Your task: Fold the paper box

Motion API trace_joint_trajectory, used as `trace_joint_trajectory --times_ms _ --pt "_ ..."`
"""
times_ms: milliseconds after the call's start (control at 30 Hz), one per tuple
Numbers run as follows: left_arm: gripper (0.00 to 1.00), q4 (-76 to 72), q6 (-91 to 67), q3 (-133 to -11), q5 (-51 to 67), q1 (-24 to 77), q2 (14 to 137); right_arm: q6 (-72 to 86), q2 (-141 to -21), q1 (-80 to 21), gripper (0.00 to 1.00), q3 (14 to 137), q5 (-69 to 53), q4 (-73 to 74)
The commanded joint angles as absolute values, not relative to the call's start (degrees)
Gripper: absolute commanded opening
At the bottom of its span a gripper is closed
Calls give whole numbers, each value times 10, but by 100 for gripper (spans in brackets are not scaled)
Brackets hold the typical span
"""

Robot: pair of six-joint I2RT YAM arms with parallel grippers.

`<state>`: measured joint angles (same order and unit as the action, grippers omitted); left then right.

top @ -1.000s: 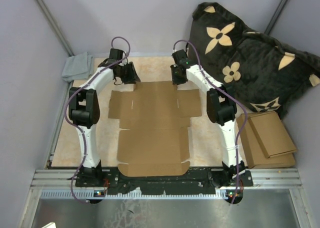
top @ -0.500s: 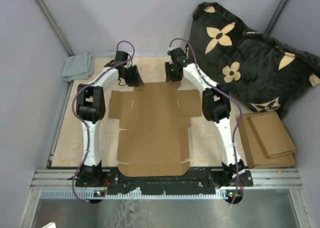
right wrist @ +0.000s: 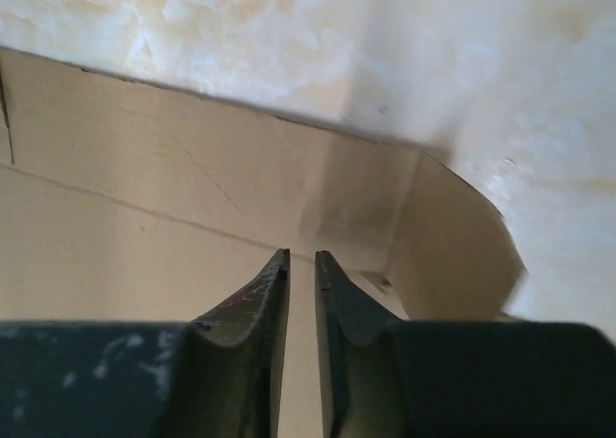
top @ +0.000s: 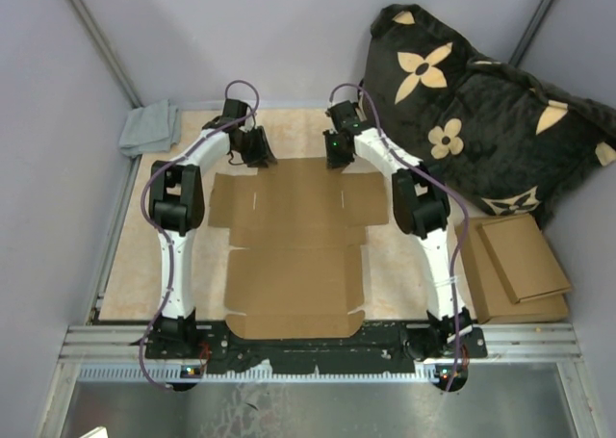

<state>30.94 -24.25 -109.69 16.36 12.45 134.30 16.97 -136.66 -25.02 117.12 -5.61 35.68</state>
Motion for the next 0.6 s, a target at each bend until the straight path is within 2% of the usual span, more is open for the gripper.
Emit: trace_joint_trajectory --times_ms 0,67,200,567 --pt "43 331 -244 -1088 149 124 1374 172 -1256 -253 10 1155 18 354" --pt "43 331 -244 -1086 149 124 1374 171 -1239 -252 4 1148 59 362" --pt "43 330 -248 -1084 151 122 1373 175 -1225 -244 0 1140 116 374" --pt "42 332 -251 -1082 159 119 1375 196 -1286 -217 0 1164 164 416"
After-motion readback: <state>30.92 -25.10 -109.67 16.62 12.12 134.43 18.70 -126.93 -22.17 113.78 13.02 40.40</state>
